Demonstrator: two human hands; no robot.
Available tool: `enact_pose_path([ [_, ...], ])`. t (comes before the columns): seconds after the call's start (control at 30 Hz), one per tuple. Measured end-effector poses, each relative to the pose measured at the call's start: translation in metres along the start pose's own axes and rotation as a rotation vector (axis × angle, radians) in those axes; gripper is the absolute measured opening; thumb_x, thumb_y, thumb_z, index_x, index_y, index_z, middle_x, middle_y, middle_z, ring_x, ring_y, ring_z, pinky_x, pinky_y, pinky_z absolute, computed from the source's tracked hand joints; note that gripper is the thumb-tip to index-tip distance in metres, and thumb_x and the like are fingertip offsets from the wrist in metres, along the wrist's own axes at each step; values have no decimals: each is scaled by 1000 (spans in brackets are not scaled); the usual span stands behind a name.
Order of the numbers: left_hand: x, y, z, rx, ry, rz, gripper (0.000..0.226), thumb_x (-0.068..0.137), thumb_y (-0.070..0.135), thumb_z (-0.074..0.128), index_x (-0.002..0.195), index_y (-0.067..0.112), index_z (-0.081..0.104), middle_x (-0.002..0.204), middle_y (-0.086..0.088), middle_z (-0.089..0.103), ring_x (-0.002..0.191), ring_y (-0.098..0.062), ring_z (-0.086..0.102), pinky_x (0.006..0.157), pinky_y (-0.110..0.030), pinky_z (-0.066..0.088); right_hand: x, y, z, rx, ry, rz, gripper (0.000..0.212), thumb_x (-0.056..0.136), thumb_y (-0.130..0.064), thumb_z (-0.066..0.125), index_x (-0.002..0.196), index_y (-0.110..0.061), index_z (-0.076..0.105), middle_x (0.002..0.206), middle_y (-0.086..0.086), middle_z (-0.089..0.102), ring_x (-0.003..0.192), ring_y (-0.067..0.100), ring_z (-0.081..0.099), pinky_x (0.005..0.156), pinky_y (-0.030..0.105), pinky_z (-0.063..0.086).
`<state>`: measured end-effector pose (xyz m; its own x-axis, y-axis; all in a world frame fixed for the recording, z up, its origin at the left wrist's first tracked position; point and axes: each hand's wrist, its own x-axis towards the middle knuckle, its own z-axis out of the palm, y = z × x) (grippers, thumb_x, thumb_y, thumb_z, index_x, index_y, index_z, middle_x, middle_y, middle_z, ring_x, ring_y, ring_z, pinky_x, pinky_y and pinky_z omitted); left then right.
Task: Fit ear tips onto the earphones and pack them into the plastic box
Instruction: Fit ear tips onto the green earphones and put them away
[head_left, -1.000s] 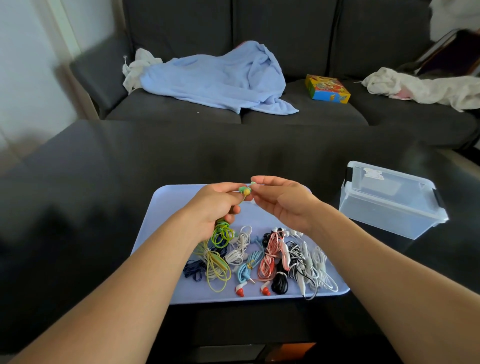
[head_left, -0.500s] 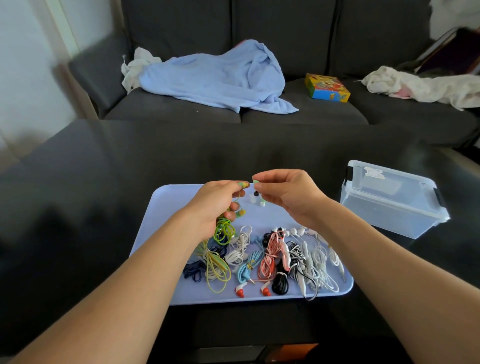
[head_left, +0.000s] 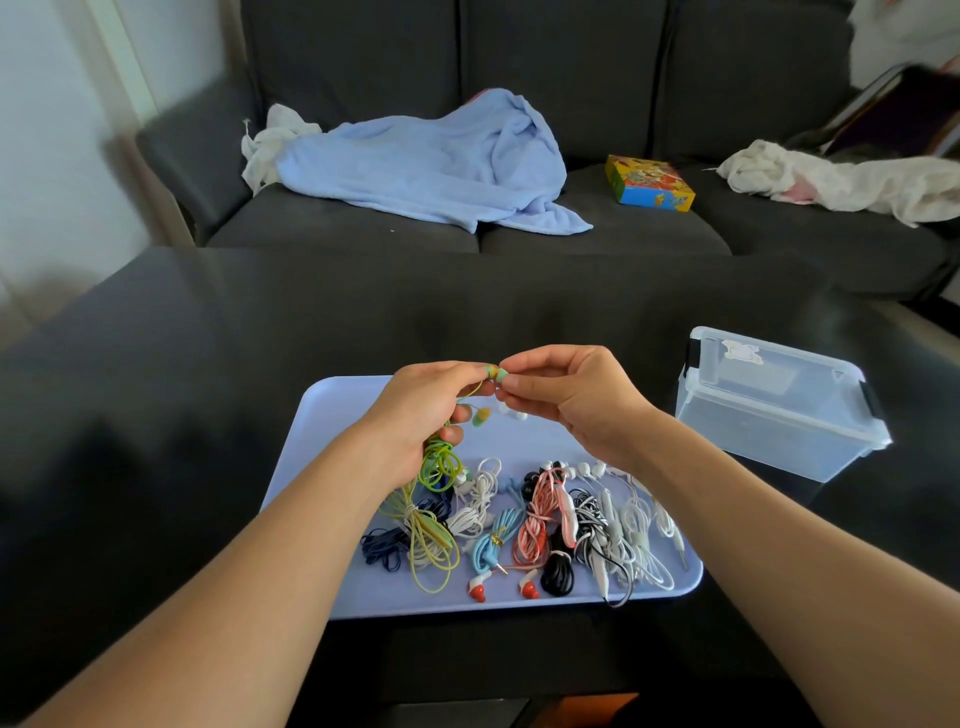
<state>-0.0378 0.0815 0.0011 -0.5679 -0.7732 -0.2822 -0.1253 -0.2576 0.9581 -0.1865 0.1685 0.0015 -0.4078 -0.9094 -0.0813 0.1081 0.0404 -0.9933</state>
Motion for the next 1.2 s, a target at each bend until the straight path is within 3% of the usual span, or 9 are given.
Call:
enact_pose_path([
  [0.27,-1,0,1,74,-29,52,14,97,16,62,100,16,76,91,1,66,61,-9,43,41,-17,30,-1,1,-4,-23,12,1,17,82,5,73,98,0,75,94,18,77,88,30,76,79,30,62],
  [0.4,-2,0,2,106,-2,89,17,96,13,63,110,17,72,90,1,70,62,-10,43,41,-17,33,-1,-1,-3,-43,2,-21,16,82,3,74,97,-2,76,93,15,77,86,27,76,79,30,61],
  [0.57,-4,0,2,121,39,106,8,95,19,67,99,21,73,92,2,72,66,-11,44,42,-17,35,-2,-3,-2,-103,24,-61,17,82,1,75,99,-1,76,92,15,77,84,26,76,77,27,61],
  [0.77,-3,1,-1,166,19,105,9,95,22,68,100,18,74,88,3,71,67,-13,43,43,-17,35,-2,-5,-4,-333,42,-180,14,82,-5,78,96,-7,79,86,8,78,82,24,76,81,32,62],
  [0.97,-4,2,-5,233,-39,80,9,92,19,71,98,14,75,78,3,69,61,-10,41,42,-17,34,-5,-14,-8,-593,-20,-275,11,82,-3,79,92,-7,81,78,6,77,71,16,73,71,20,58],
  [1.2,-6,7,-14,224,-145,37,8,89,13,72,97,11,75,74,3,68,57,-8,38,43,-16,28,-10,-19,-11,-478,-106,-205,12,80,-1,79,92,-3,79,81,12,77,76,22,75,73,22,58],
])
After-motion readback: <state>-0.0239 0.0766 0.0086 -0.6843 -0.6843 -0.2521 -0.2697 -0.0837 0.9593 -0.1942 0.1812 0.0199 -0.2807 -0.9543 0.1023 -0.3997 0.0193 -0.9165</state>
